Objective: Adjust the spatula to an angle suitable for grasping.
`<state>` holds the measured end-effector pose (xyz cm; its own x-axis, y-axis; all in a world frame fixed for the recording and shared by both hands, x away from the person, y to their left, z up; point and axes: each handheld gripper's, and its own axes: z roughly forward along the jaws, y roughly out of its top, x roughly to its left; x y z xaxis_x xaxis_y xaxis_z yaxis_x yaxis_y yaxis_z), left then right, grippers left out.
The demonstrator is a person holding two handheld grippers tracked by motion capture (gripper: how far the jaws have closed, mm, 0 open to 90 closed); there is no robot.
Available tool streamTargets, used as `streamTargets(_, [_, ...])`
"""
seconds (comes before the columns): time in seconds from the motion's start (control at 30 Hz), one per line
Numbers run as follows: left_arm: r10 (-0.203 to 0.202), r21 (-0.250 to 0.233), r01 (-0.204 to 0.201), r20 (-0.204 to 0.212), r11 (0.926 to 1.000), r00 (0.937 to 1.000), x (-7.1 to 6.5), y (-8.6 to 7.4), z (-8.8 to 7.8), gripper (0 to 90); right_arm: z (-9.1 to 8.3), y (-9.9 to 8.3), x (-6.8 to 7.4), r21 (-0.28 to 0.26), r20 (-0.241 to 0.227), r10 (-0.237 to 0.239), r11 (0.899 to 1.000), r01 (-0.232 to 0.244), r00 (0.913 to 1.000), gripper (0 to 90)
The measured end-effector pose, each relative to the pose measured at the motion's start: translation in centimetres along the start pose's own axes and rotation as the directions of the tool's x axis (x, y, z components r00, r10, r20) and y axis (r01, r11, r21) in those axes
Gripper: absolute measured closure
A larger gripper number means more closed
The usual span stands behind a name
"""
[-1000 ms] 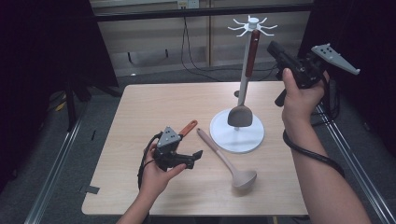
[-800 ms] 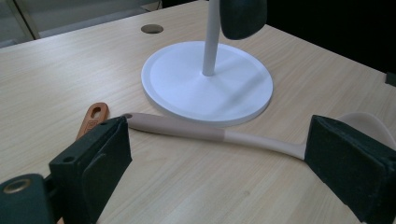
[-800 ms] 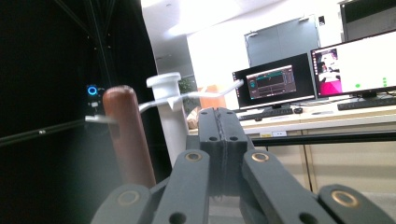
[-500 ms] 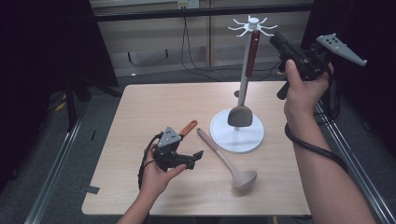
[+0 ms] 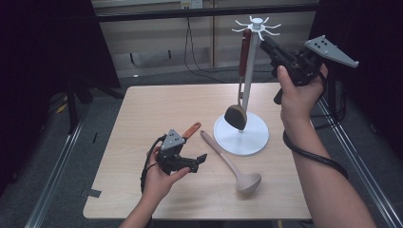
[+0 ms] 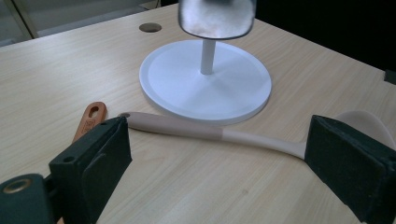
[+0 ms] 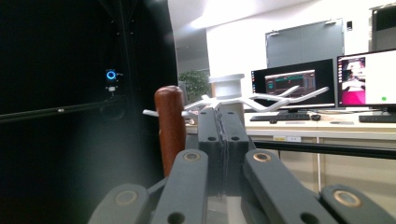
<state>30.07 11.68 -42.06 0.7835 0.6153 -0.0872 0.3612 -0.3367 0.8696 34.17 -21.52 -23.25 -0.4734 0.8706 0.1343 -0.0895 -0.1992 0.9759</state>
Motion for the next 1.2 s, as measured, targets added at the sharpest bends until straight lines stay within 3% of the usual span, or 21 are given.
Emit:
streamTargets(0.17, [0.006, 0.005, -0.006, 0.001, 1.0, 1.0, 0.0, 0.0, 0.0, 7.0, 0.3, -0.1, 0.5, 0.008, -0.013, -0.022, 1.0, 0.022, 0.9997, 89.0])
streamTargets(0.57, [0.003, 0.011, -0.003, 0.002, 0.9999, 1.0, 0.0, -0.1, 0.0, 7.0, -0.3, -0.6, 0.2, 0.016, -0.012, 0.019, 1.0, -0.018, 0.9997, 83.7])
streamTargets(0.83, [0.007, 0.012, -0.007, 0.005, 0.9999, 1.0, -0.1, -0.1, 0.1, 6.9, -2.0, -2.9, -0.3, 0.047, -0.022, 0.033, 0.998, -0.032, 0.9992, 72.9])
streamTargets(1.2, [0.005, 0.025, -0.005, 0.006, 0.9997, 1.0, -0.2, -0.4, 0.5, 7.0, -4.3, -7.1, 0.1, 0.116, -0.056, 0.054, 0.992, -0.047, 0.997, 59.8])
